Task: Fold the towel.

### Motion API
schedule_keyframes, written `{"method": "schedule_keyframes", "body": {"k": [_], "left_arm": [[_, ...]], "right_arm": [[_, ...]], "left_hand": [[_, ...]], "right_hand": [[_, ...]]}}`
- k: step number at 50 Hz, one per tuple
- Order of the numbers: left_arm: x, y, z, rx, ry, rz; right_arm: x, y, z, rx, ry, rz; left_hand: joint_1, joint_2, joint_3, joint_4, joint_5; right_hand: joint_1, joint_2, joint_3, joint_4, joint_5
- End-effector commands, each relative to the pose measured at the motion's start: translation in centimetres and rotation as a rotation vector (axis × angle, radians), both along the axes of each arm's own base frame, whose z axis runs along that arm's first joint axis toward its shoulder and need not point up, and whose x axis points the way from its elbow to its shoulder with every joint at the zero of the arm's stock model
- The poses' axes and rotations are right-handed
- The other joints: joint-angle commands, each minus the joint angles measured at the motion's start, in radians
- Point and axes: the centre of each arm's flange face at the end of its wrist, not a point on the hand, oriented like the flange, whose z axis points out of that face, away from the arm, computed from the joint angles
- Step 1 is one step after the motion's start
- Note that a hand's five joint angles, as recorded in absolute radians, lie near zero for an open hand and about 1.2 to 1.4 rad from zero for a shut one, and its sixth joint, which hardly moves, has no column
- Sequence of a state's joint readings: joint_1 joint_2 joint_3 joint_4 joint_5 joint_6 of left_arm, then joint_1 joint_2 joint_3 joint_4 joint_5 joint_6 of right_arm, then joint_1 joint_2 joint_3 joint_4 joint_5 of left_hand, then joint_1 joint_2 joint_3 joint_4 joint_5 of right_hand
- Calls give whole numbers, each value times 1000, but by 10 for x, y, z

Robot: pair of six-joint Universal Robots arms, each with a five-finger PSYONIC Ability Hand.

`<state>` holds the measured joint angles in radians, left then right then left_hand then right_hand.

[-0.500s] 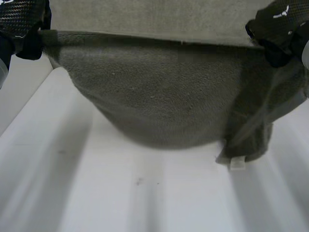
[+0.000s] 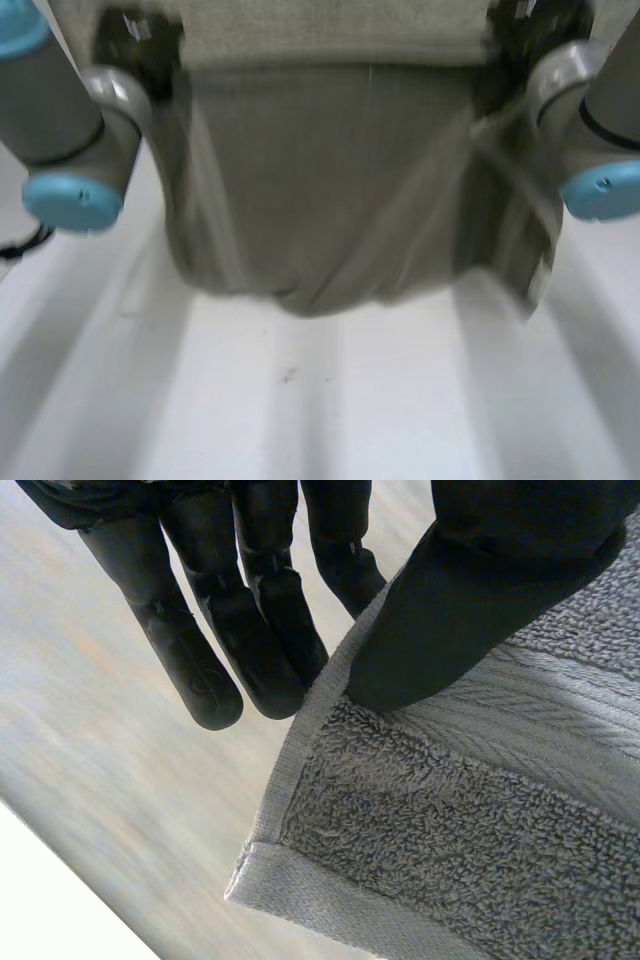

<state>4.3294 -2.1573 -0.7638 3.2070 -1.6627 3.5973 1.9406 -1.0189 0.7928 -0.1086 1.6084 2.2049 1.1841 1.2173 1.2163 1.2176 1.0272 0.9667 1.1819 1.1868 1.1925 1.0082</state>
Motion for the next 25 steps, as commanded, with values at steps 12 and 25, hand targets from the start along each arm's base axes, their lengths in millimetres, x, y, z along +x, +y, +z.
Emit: {"method": "schedule_keyframes", "body": {"k": [12,25], "left_arm": [[10,20,2,-210,109,26],[35,65,-167,267,-90,38]], "right_arm": [[5,38,-27,42,72,167],[-9,67,-193,650,233,281]], "left_hand": [[212,179,180,179,194],[212,179,180,179,194]], "right_hand": [[395,180,175,170,179],[191,-24,-29,-35,-25]]}}
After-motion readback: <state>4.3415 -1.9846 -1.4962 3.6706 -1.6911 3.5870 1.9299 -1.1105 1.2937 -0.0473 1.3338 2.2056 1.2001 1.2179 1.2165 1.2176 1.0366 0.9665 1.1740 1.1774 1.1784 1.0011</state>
